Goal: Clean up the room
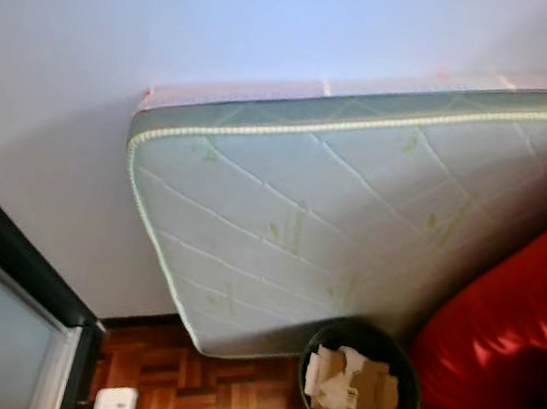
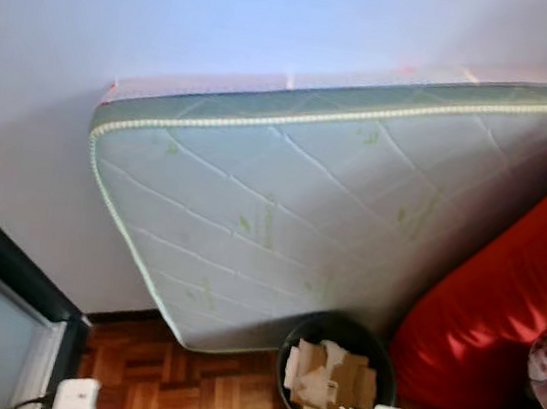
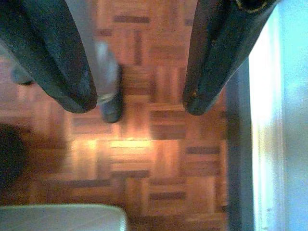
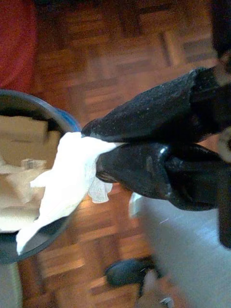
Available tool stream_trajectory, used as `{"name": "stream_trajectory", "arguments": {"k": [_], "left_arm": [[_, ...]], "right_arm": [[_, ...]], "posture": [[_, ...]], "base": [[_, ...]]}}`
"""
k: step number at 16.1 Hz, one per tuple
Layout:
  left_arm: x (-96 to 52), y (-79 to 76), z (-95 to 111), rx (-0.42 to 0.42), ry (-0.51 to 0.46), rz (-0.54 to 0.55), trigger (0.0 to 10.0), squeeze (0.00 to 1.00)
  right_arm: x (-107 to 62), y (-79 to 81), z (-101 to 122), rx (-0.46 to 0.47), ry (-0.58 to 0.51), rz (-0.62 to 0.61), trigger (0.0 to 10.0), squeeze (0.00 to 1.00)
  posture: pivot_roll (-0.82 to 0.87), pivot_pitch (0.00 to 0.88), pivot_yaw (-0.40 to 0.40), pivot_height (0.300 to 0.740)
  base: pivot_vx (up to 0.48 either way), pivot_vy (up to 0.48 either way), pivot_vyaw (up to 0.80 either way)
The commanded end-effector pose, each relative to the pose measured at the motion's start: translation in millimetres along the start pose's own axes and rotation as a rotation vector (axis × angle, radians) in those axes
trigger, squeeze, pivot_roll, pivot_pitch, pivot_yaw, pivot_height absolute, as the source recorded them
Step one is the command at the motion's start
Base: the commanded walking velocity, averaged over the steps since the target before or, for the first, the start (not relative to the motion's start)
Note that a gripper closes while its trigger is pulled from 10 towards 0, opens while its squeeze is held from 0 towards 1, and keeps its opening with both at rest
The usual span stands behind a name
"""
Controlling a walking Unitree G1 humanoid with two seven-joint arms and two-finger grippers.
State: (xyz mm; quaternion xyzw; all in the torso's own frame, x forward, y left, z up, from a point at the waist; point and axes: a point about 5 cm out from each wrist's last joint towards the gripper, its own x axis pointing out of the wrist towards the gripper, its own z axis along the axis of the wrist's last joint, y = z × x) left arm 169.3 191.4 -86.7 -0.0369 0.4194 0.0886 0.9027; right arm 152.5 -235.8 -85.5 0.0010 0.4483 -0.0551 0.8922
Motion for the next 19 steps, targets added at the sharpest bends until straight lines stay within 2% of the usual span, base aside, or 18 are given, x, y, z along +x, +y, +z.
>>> {"name": "stream_trajectory", "arguments": {"k": [1,9,19], "left_arm": [[0.1,3.8,1.6,-0.006,-0.01,0.008,10.0,0.0],[0.4,2.8,3.7,-0.02,-0.022,0.008,10.0,0.0],[0.1,3.7,1.0,-0.026,-0.006,0.014,10.0,0.0]], "right_arm": [[-1.1,-0.6,-5.1,0.014,0.018,-0.005,10.0,0.0],[-0.9,-1.2,-3.4,0.049,0.003,-0.017,10.0,0.0],[-0.7,-1.3,-3.4,0.05,0.011,-0.011,10.0,0.0]], "posture": [[-0.13,0.089,0.023,0.74],[-0.12,0.108,0.014,0.74],[-0.12,0.119,0.009,0.74]], "base": [[0.0,0.0,0.0],[0.0,0.0,0.0],[0.0,0.0,-0.79]]}}
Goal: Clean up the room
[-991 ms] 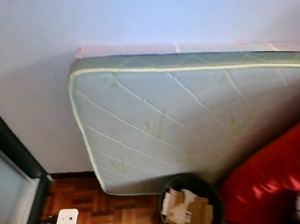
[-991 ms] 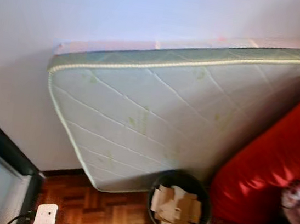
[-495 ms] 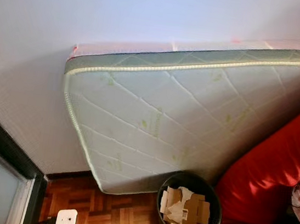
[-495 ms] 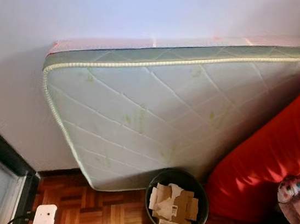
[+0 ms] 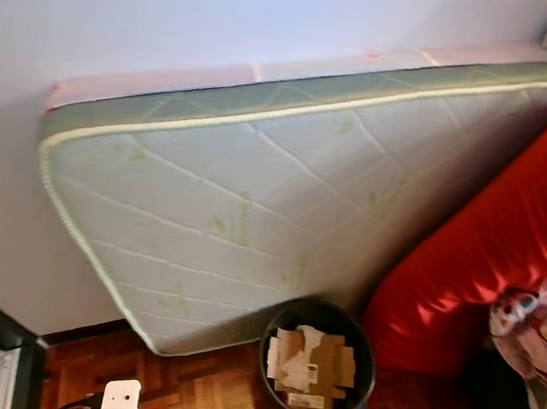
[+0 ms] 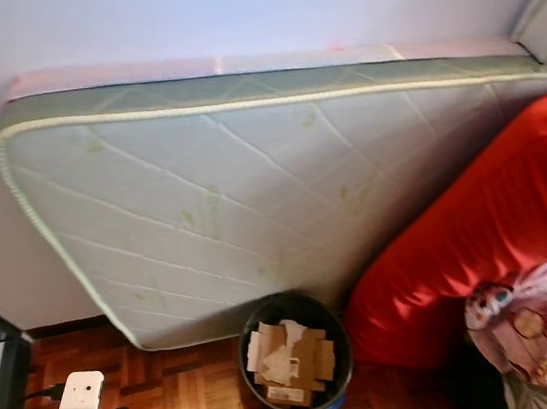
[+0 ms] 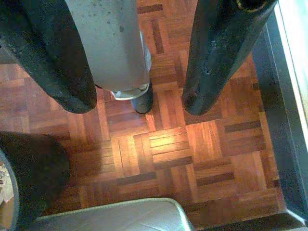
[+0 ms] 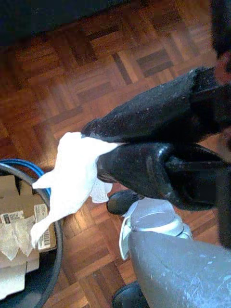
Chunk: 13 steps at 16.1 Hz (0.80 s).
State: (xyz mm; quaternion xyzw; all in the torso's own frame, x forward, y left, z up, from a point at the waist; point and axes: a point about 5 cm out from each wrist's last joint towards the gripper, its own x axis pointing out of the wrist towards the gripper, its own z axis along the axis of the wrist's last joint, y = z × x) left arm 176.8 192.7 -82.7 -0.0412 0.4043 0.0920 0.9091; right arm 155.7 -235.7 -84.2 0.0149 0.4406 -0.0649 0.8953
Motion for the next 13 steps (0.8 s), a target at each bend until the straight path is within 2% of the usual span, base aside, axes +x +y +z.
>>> {"name": "stream_trajectory", "arguments": {"k": [1,6,13], "left_arm": [[-2.1,3.9,-7.7,-0.013,0.028,0.015,10.0,0.0],[-3.1,7.6,-9.8,-0.002,0.032,0.02,10.0,0.0],[-3.7,12.3,-11.8,-0.012,0.045,0.027,10.0,0.0]], "right_arm": [[-1.6,-1.6,-6.7,0.018,0.028,-0.004,10.0,0.0],[-1.4,-1.7,-5.8,0.009,0.025,-0.003,10.0,0.0],[-1.4,-1.8,-4.3,0.011,0.008,-0.005,10.0,0.0]], "posture": [[-0.12,0.119,0.009,0.74],[-0.12,0.122,0.008,0.74],[-0.11,0.126,0.006,0.74]], "base": [[0.0,0.0,-0.78],[0.0,0.0,-0.73],[0.202,0.0,0.0]]}}
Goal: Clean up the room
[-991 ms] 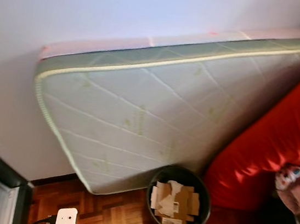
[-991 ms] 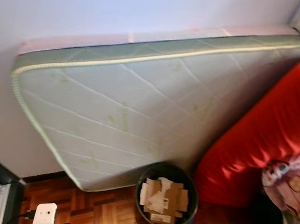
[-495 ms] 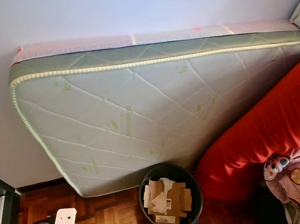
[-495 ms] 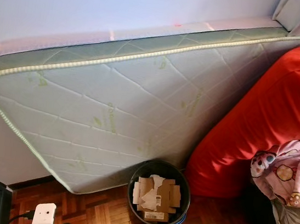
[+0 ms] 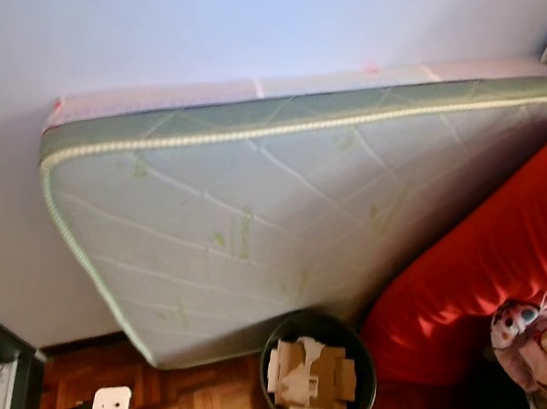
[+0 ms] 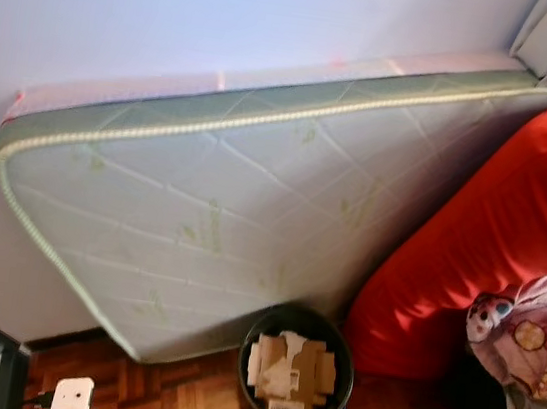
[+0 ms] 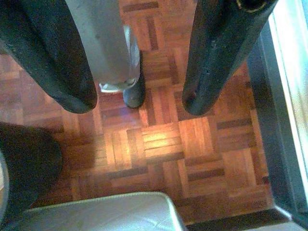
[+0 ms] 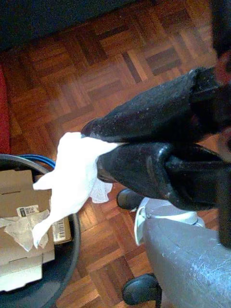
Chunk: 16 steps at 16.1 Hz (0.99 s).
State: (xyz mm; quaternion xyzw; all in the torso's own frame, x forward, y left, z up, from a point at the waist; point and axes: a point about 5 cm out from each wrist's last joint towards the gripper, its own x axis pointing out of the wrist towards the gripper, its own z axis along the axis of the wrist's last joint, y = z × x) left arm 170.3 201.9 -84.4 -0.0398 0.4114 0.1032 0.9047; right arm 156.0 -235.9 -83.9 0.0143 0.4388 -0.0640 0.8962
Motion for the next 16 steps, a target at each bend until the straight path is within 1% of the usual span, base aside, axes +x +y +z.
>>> {"name": "stream_trajectory", "arguments": {"k": [1,5,7,8,10,11,12,13,14,15,16], "left_arm": [[-1.6,1.1,-6.6,-0.01,0.026,0.004,10.0,0.0],[-1.1,-0.1,-4.7,-0.013,0.017,0.002,10.0,0.0],[2.9,-3.3,13.9,-0.037,-0.062,-0.009,10.0,0.0],[3.6,-3.6,18.0,-0.04,-0.081,-0.01,10.0,0.0],[5.5,-2.1,41.5,-0.076,-0.205,0.0,10.0,0.0],[5.6,-1.7,47.5,-0.086,-0.238,0.001,10.0,0.0],[4.8,-3.3,63.7,-0.09,-0.333,-0.001,10.0,0.0],[1.5,-2.8,79.9,-0.101,-0.441,0.007,10.0,0.0],[-2.2,-1.7,89.8,-0.105,-0.516,0.018,10.0,0.0],[-4.9,-0.8,92.4,-0.106,-0.55,0.025,10.0,0.0],[-11.8,1.2,95.6,-0.107,-0.612,0.039,10.0,0.0]], "right_arm": [[-1.4,-1.7,-4.6,0.014,0.011,-0.006,10.0,0.0],[-1.5,-1.5,-3.8,0.025,-0.001,-0.007,10.0,0.0],[-2.0,-1.4,-1.1,0.06,-0.047,-0.004,10.0,0.0],[-2.2,-1.4,-0.4,0.064,-0.057,-0.001,10.0,0.0],[-3.1,0.8,4.7,0.069,-0.124,0.044,10.0,0.0],[-3.5,1.3,5.3,0.076,-0.137,0.053,10.0,0.0],[-4.4,2.0,6.9,0.088,-0.169,0.073,10.0,0.0],[8.4,40.7,74.3,0.068,-0.366,0.143,10.0,0.0],[8.6,58.0,105.6,0.056,-0.468,0.179,10.0,0.0],[7.4,57.9,107.7,0.056,-0.491,0.187,10.0,0.0],[4.4,57.7,116.3,0.062,-0.554,0.201,10.0,0.0]], "posture": [[-0.11,0.127,0.006,0.74],[-0.11,0.13,0.005,0.74],[-0.11,0.133,0.003,0.74],[-0.11,0.133,0.003,0.74],[-0.1,0.138,0.001,0.74],[-0.1,0.141,0.001,0.74],[-0.1,0.146,0.001,0.74],[-0.1,0.151,0.002,0.74],[-0.1,0.154,0.003,0.74],[-0.1,0.157,0.002,0.74],[-0.1,0.16,0.001,0.74]], "base": [[0.0,0.0,0.0],[0.0,0.0,0.0],[0.0,0.0,0.0],[0.0,0.0,0.0],[0.0,0.0,0.0],[0.0,0.0,0.0],[0.0,0.0,0.0],[0.0,0.0,0.0],[0.0,0.0,0.0],[0.0,0.0,0.0],[0.0,0.0,0.0]]}}
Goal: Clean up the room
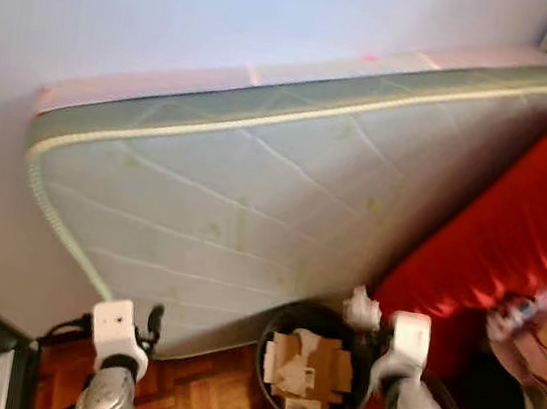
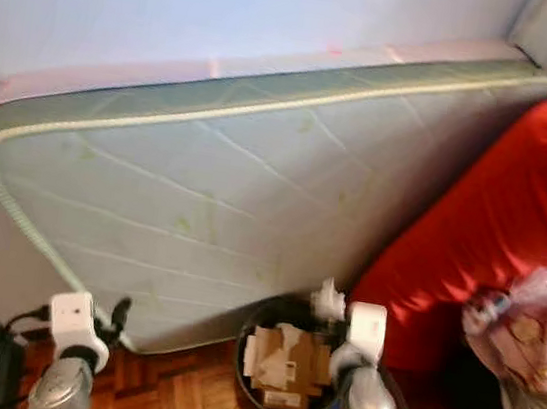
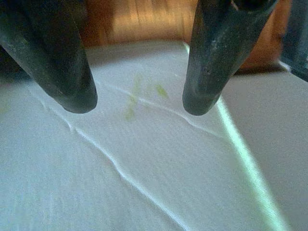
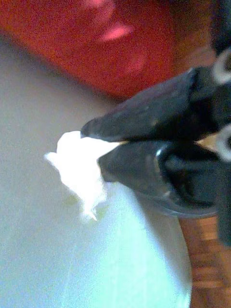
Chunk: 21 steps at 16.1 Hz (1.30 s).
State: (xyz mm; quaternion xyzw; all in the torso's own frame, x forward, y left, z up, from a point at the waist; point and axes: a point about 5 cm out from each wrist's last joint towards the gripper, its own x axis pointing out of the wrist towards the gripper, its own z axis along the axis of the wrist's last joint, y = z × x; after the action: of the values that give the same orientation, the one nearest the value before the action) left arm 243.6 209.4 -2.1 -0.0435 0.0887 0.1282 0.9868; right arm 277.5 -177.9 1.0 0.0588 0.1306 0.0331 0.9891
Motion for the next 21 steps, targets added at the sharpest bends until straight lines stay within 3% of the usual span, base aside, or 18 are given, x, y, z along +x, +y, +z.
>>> {"name": "stream_trajectory", "arguments": {"k": [1,3,9,11,15,21], "left_arm": [[-10.2,9.9,-4.7,0.002,0.007,0.043,10.0,0.0],[-21.1,7.3,3.1,0.032,-0.053,0.026,10.0,0.0],[-34.4,-0.4,18.3,0.054,-0.099,-0.018,10.0,0.0],[-34.1,-9.4,21.3,0.054,-0.103,-0.095,10.0,0.0],[-26.3,-14.5,28.2,0.043,-0.107,-0.118,10.0,0.0],[-23.6,-12.1,31.3,0.036,-0.094,-0.107,10.0,0.0]], "right_arm": [[-12.1,-10.6,-12.4,0.025,0.023,-0.035,10.0,0.0],[-7.3,-7.4,2.7,0.013,-0.058,-0.004,10.0,0.0],[-16.1,-6.3,1.6,0.035,-0.104,-0.036,10.0,0.0],[-15.2,-4.7,3.2,0.038,-0.102,-0.037,10.0,0.0],[-17.6,-7.4,2.7,0.035,-0.106,-0.05,10.0,0.0],[-11.6,-8.4,7.3,0.022,-0.082,-0.067,10.0,0.0]], "posture": [[-0.11,0.16,0.001,0.74],[-0.1,0.158,-0.006,0.74],[-0.11,0.132,-0.001,0.74],[-0.11,0.127,0.006,0.74],[-0.12,0.14,0.013,0.692],[-0.12,0.187,0.003,0.692]], "base": [[0.0,0.0,0.0],[0.0,0.0,0.0],[0.0,0.0,0.0],[0.0,0.0,0.0],[0.0,0.0,0.0],[0.0,0.0,0.0]]}}
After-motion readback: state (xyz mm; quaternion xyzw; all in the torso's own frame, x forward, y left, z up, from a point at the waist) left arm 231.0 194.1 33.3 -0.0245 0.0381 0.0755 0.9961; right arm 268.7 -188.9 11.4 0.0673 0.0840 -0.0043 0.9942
